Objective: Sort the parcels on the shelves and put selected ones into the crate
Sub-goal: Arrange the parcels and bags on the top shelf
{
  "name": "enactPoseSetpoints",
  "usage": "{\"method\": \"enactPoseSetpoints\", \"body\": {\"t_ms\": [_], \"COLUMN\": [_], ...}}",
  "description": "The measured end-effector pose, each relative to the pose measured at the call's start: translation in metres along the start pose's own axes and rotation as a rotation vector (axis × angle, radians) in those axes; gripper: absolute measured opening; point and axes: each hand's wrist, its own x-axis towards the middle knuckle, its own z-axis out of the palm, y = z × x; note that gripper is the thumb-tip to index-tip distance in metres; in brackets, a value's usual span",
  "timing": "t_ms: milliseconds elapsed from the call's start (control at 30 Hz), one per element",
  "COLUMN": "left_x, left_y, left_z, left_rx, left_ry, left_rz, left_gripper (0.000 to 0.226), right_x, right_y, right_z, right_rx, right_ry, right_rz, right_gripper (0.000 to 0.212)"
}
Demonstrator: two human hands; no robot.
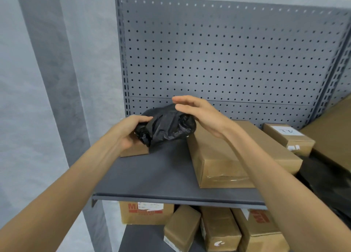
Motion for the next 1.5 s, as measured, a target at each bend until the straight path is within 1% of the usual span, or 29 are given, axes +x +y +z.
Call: {"method": "enactPoseSetpoints", "body": {"t_ms": [33, 100, 200, 233, 300, 367, 400, 467, 567, 600, 633, 700, 733, 800, 833, 900, 1000, 1067, 1133, 1200, 1233, 1267, 1333, 1400, 1433, 1500], "left_x": [0.000, -0.001, -0.004, -0.003, -0.001, 0.001, 0.001, 0.000, 0.003, 0.005, 0.008, 0.014, 0.017, 0.020, 0.020, 0.019, 0.017, 0.020, 0.022, 0.022, 0.020, 0.018, 0.012, 0.004, 0.000, -0.008], "left_y": [0.007, 0.019, 0.034, 0.038, 0.046, 0.053, 0.056, 0.061, 0.062, 0.060, 0.056, 0.048, 0.044, 0.035, 0.033, 0.030, 0.025, 0.020, 0.019, 0.027, 0.035, 0.045, 0.068, 0.090, 0.099, 0.113], "left_z": [-0.002, -0.004, -0.005, -0.005, -0.005, -0.002, 0.001, 0.006, 0.005, 0.004, 0.002, 0.001, 0.001, 0.004, 0.007, 0.013, 0.019, 0.022, 0.022, 0.015, 0.011, 0.007, 0.003, 0.009, 0.015, 0.026], "left_rx": [0.003, 0.003, 0.037, 0.033, -0.016, -0.027, -0.016, -0.039, -0.110, -0.098, -0.056, 0.074, 0.159, 0.309, 0.341, 0.343, 0.317, 0.274, 0.207, 0.226, 0.298, 0.407, 0.676, 0.918, 1.003, 1.100], "left_ry": [-0.015, -0.045, -0.056, -0.055, -0.057, -0.024, 0.000, 0.007, -0.031, -0.041, -0.051, -0.053, -0.059, -0.090, -0.126, -0.207, -0.284, -0.296, -0.267, -0.223, -0.213, -0.223, -0.292, -0.349, -0.370, -0.396], "left_rz": [0.004, -0.001, 0.012, 0.017, 0.034, 0.061, 0.070, 0.076, 0.105, 0.127, 0.155, 0.238, 0.283, 0.359, 0.369, 0.338, 0.295, 0.302, 0.324, 0.342, 0.349, 0.354, 0.339, 0.308, 0.297, 0.280], "left_gripper": [0.006, 0.015, 0.019, 0.020, 0.025, 0.024, 0.020, 0.017, 0.005, 0.008, 0.020, 0.043, 0.049, 0.047, 0.046, 0.045, 0.036, 0.040, 0.040, 0.038, 0.037, 0.037, 0.040, 0.042, 0.042, 0.042], "right_x": [-0.003, -0.005, -0.003, -0.003, -0.003, -0.002, 0.000, 0.002, 0.005, 0.006, 0.008, 0.012, 0.015, 0.021, 0.024, 0.029, 0.036, 0.039, 0.040, 0.039, 0.037, 0.035, 0.031, 0.030, 0.031, 0.035], "right_y": [-0.002, -0.004, -0.009, -0.010, -0.011, -0.009, -0.007, -0.004, -0.010, -0.013, -0.016, -0.022, -0.025, -0.030, -0.031, -0.031, -0.026, -0.020, -0.017, -0.018, -0.020, -0.025, -0.039, -0.059, -0.067, -0.077], "right_z": [-0.005, -0.014, -0.020, -0.020, -0.015, -0.003, 0.002, 0.008, -0.003, -0.011, -0.018, -0.031, -0.037, -0.049, -0.053, -0.059, -0.060, -0.059, -0.060, -0.063, -0.066, -0.068, -0.071, -0.069, -0.067, -0.059], "right_rx": [-0.015, -0.069, -0.156, -0.177, -0.214, -0.312, -0.375, -0.413, -0.346, -0.330, -0.316, -0.268, -0.220, -0.073, 0.008, 0.122, 0.199, 0.250, 0.292, 0.210, 0.107, -0.010, -0.239, -0.465, -0.582, -0.761], "right_ry": [-0.076, -0.194, -0.331, -0.358, -0.386, -0.338, -0.263, -0.080, 0.150, 0.203, 0.234, 0.261, 0.276, 0.294, 0.292, 0.293, 0.329, 0.348, 0.343, 0.343, 0.343, 0.334, 0.259, 0.075, -0.054, -0.300], "right_rz": [-0.019, -0.047, -0.032, -0.016, 0.010, -0.024, -0.061, -0.135, -0.196, -0.209, -0.219, -0.211, -0.194, -0.154, -0.136, -0.111, -0.087, -0.069, -0.053, -0.027, -0.020, -0.037, -0.118, -0.127, -0.083, 0.050], "right_gripper": [0.043, 0.058, 0.094, 0.101, 0.106, 0.104, 0.100, 0.085, 0.053, 0.044, 0.039, 0.036, 0.036, 0.030, 0.027, 0.023, 0.024, 0.030, 0.038, 0.057, 0.067, 0.073, 0.074, 0.067, 0.065, 0.059]}}
